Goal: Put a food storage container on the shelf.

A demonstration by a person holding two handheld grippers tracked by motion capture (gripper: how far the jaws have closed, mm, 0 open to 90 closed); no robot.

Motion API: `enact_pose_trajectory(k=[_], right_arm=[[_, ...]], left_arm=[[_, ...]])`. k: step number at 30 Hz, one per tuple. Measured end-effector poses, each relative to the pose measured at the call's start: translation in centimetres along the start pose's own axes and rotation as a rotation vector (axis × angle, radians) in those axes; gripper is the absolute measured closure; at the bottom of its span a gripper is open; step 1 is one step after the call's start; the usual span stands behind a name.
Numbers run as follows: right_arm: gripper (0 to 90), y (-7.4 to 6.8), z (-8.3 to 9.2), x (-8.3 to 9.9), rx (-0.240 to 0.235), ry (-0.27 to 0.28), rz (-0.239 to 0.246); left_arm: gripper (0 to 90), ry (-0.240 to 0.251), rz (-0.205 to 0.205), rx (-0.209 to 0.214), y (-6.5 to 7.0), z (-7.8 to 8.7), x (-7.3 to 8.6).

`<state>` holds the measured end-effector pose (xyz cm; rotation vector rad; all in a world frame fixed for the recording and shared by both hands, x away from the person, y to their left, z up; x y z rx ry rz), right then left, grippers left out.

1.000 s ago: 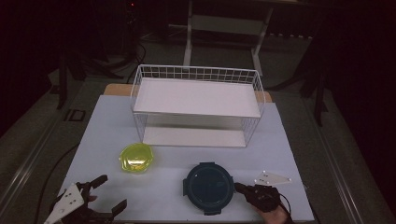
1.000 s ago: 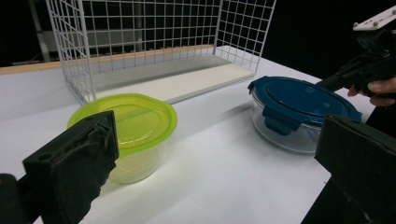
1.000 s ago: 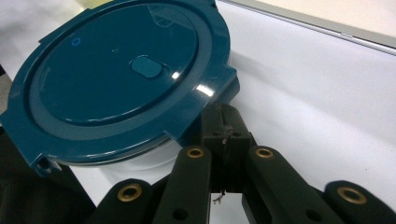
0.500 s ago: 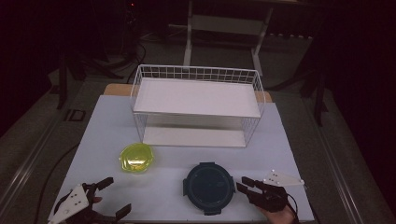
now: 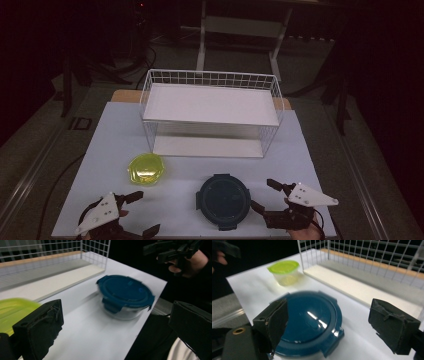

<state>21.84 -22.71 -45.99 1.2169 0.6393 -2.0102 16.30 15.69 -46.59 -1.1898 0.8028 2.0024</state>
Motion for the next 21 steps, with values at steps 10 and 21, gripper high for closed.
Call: enact_pose_trajectory(k=[10, 21], right_arm=[[21.2, -0.3, 1.0, -1.5, 0.044, 0.042, 0.053], [18.9, -0.2, -0.4, 0.1, 0.027, 0.013, 0.009]], left_arm=[[0.0, -0.052, 0.155, 0.205, 1.1, -4.5, -3.8], [0.0, -0.173, 0.371, 0.232, -0.4, -10.5, -2.1]])
Point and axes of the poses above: each handheld gripper's, and its own axes: z roughly backward along the jaws, x roughly out of its underside, y roughly to its right, the point moved 4 cm from there along -z, roughly forward along the jaws, and after that the axes turned 4 degrees about -y, right-handed, at the moved point
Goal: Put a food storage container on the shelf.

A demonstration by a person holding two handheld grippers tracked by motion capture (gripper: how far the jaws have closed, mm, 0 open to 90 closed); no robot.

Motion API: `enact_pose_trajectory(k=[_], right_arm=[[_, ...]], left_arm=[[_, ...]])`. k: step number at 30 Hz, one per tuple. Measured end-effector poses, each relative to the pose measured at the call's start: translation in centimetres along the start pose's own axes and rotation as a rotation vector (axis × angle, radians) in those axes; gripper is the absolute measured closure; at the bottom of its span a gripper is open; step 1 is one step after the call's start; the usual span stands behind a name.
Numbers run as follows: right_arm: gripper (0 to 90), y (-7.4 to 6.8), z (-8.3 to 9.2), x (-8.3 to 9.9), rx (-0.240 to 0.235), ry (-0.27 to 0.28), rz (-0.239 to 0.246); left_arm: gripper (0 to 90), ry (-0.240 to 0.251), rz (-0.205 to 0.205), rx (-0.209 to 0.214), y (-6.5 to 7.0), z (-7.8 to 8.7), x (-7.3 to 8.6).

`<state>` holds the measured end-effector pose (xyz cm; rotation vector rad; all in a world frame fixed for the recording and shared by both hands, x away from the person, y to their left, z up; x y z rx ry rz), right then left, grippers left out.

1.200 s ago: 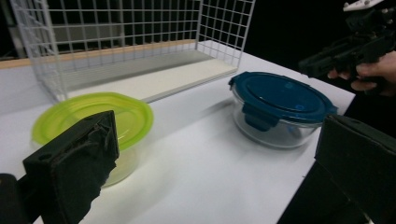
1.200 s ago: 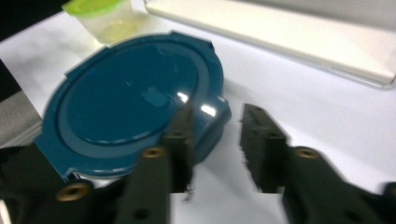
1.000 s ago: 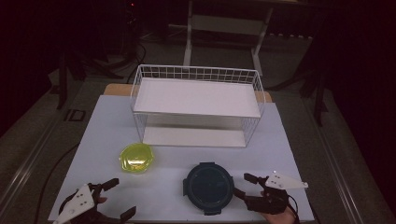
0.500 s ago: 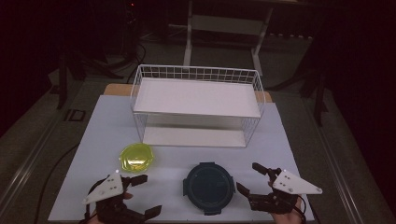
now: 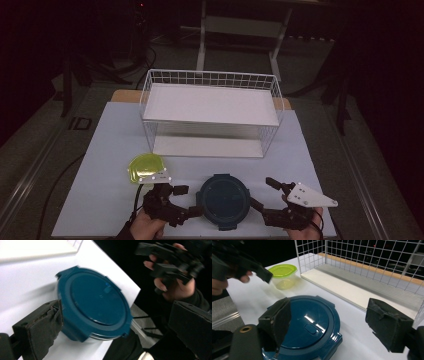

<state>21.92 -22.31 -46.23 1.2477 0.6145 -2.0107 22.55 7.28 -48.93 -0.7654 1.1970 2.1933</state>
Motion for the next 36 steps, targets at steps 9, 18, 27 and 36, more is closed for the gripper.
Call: enact_pose_trajectory(k=[9, 18, 27, 36], right_arm=[[13.5, 0.3, -0.9, 1.1, -0.018, -0.055, -0.02], [10.7, 0.8, -1.6, 2.4, -0.003, -0.129, -0.113], [13.3, 0.7, -1.6, 2.3, -0.009, -0.135, -0.119], [15.4, 1.0, -1.4, 2.6, -0.017, -0.154, -0.155]], left_arm=[[4.3, -0.053, 0.151, -0.033, -2.7, -2.2, 1.1], [23.1, -0.101, 0.294, 0.022, -4.5, -3.2, 2.0], [45.4, -0.139, 0.428, 0.102, -5.0, -3.6, 2.5], [50.0, -0.133, 0.487, 0.145, -5.3, -4.0, 2.6]])
Point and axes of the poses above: each handheld gripper's, and its own axes: z roughly backward along the jaws, x roughly out of its underside, y roughly to its right, the point moved 4 cm from there along -z, roughly forward along the jaws, and after that the axes turned 4 degrees about -y, right-handed, at the moved point
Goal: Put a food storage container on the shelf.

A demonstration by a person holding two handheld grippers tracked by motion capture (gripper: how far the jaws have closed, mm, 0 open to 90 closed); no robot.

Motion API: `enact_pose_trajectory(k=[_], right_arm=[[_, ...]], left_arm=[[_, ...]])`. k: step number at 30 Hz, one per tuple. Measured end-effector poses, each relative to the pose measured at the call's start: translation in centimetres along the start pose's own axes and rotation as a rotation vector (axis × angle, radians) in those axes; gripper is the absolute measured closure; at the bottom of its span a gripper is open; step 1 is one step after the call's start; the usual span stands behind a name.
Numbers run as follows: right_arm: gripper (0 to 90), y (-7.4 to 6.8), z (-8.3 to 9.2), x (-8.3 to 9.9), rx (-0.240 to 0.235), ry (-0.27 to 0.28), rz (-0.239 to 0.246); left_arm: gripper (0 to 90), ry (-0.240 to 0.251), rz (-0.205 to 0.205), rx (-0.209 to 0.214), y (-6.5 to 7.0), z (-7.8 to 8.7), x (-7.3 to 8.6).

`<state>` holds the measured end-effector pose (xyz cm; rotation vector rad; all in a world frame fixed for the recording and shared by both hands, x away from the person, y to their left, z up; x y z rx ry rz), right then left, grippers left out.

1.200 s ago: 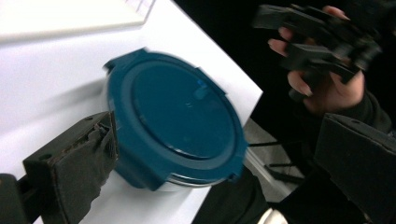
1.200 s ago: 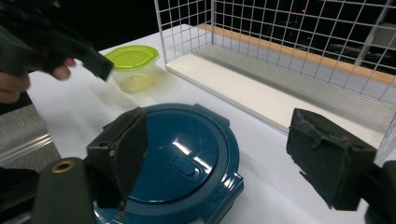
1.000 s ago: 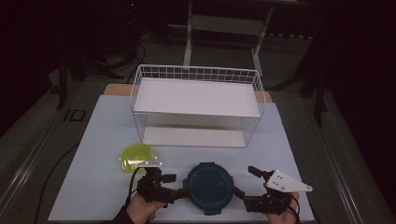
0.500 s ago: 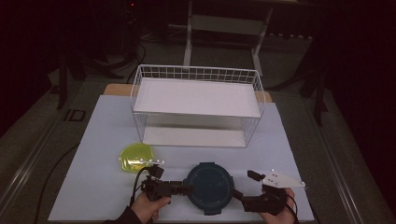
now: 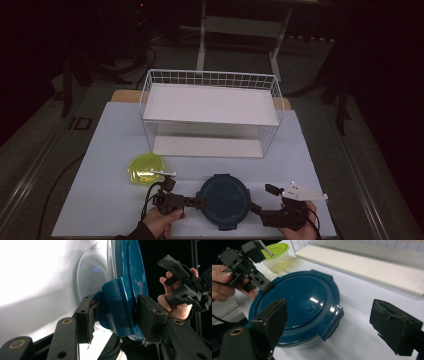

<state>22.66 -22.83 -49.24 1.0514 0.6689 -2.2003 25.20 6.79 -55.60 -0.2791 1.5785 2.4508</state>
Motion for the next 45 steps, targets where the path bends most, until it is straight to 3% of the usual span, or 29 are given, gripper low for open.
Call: enact_pose_trajectory(k=[3, 4, 6, 11, 18, 27, 31, 38, 41, 45], right_arm=[[17.3, 0.3, 0.0, 0.5, 0.001, -0.023, -0.027], [17.3, 0.3, 0.0, 0.5, 0.001, -0.023, -0.027], [19.8, 0.7, 0.0, 0.8, -0.01, -0.04, -0.057], [26.1, 1.2, 0.0, 1.3, -0.086, -0.069, -0.165], [34.9, 1.2, -0.8, 1.6, -0.164, -0.116, -0.243], [48.4, 1.0, -1.3, 2.0, -0.219, -0.169, -0.27], [53.0, 1.0, -1.4, 2.0, -0.256, -0.18, -0.276], [52.6, 1.3, -1.6, 2.1, -0.293, -0.194, -0.323], [50.0, 1.6, -1.9, 2.3, -0.327, -0.205, -0.362], [52.9, 1.7, -2.0, 2.4, -0.362, -0.205, -0.39]], left_arm=[[50.0, 0.006, -0.055, -0.014, 0.3, 0.0, 0.1], [50.0, 0.006, -0.055, -0.014, 0.3, 0.0, 0.1], [50.1, 0.006, -0.116, -0.032, 0.9, 0.0, 0.2], [50.4, 0.002, -0.182, -0.047, 1.2, 0.2, 0.7], [51.5, -0.014, -0.256, -0.043, 1.5, 0.4, 1.0], [53.3, -0.015, -0.31, -0.031, 1.7, 0.6, 1.5], [53.5, -0.014, -0.304, -0.027, 1.7, 0.5, 1.5], [53.5, -0.014, -0.304, -0.025, 1.8, 0.5, 1.6], [53.6, -0.016, -0.311, -0.026, 1.8, 0.5, 1.6], [53.6, -0.015, -0.308, -0.021, 1.7, 0.6, 1.6]])
Point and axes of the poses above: each handheld gripper's, and its own axes: z roughly backward along the jaws, x roughly out of its underside, y roughly to its right, the point moved 4 cm from there along -z, roughly forward along the jaws, and after that the axes turned 4 degrees about -y, right-handed, at the moved point
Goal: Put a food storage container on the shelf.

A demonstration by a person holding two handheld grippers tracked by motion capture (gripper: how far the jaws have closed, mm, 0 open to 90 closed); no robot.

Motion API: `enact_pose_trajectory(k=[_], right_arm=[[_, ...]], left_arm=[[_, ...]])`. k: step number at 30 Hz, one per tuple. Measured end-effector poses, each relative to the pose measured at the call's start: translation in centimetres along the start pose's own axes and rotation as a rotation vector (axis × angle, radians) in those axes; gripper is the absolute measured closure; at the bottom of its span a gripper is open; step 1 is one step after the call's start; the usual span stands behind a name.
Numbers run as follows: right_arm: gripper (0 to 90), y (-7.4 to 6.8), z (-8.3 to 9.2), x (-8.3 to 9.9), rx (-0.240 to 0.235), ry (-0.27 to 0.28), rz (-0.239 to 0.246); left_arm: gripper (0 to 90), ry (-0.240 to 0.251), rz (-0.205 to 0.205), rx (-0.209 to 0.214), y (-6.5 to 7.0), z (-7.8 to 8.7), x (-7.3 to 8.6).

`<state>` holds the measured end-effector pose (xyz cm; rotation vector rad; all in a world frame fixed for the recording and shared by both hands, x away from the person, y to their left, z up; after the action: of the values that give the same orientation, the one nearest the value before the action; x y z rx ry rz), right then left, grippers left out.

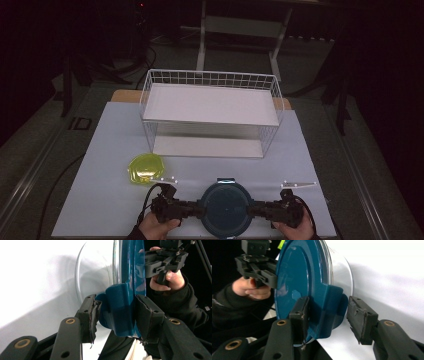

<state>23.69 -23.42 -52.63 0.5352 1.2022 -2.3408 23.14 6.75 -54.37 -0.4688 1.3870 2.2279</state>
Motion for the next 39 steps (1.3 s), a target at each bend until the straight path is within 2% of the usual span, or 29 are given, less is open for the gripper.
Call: enact_pose_trajectory(k=[3, 8, 10, 12, 17, 22, 29, 39], right_arm=[[53.7, 0.1, -0.1, 0.0, -0.018, 0.004, -0.018], [54.4, 0.0, -0.1, 0.1, -0.011, 0.014, -0.051], [55.2, -0.1, 0.0, 0.2, -0.015, 0.011, -0.056], [55.6, -0.3, 0.1, 0.3, -0.008, 0.012, -0.053], [56.3, -0.4, 0.2, 0.3, -0.012, 0.019, -0.067], [56.4, -1.0, 0.4, 0.0, -0.007, 0.034, -0.053], [56.3, -2.0, 1.1, -1.4, -0.002, 0.065, -0.024], [56.3, -3.4, 2.1, -3.8, -0.005, 0.107, -0.015]], left_arm=[[53.6, 0.002, 0.007, 0.001, -0.1, 0.0, 0.0], [53.8, 0.013, 0.012, 0.0, -0.1, 0.0, 0.1], [55.6, 0.015, 0.046, 0.007, -0.1, 0.0, 0.0], [55.8, 0.009, 0.028, 0.004, 0.1, 0.1, 0.0], [56.4, 0.006, 0.02, -0.019, 0.7, 0.2, 0.0], [57.1, 0.012, -0.002, -0.025, 1.3, 0.7, -0.4], [57.2, 0.035, -0.029, -0.04, 2.5, 1.9, -1.9], [57.2, 0.063, -0.057, -0.061, 4.0, 3.5, -4.1]])
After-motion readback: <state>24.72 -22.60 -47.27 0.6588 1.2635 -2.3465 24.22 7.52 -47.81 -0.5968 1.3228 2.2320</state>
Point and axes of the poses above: each handheld gripper's, and its own axes: z roughly backward along the jaws, x roughly out of its underside, y roughly to its right, the point moved 4 cm from there along -z, roughly forward along the jaws, and after that the axes turned 4 degrees about -y, right-handed, at the moved point
